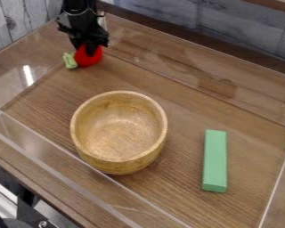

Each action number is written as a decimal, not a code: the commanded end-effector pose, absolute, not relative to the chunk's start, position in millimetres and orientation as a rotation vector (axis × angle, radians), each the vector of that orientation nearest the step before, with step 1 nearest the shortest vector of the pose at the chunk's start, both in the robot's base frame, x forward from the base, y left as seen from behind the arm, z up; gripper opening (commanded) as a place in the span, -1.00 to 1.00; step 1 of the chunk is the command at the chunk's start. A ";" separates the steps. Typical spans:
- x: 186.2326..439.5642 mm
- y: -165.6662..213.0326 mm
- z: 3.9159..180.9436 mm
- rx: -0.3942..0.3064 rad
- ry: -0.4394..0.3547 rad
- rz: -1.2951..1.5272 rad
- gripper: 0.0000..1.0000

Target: Move the red fruit to the left

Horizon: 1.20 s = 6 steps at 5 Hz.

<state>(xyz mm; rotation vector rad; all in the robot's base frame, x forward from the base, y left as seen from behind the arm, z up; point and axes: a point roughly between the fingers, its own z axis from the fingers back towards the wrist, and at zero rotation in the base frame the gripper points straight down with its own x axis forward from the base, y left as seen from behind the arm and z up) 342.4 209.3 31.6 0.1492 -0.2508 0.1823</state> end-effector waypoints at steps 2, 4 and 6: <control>346.2 218.3 38.1 0.167 -0.255 0.247 -1.00; 333.6 213.1 26.9 0.180 -0.208 0.324 1.00; 331.6 212.1 31.6 0.172 -0.174 0.412 1.00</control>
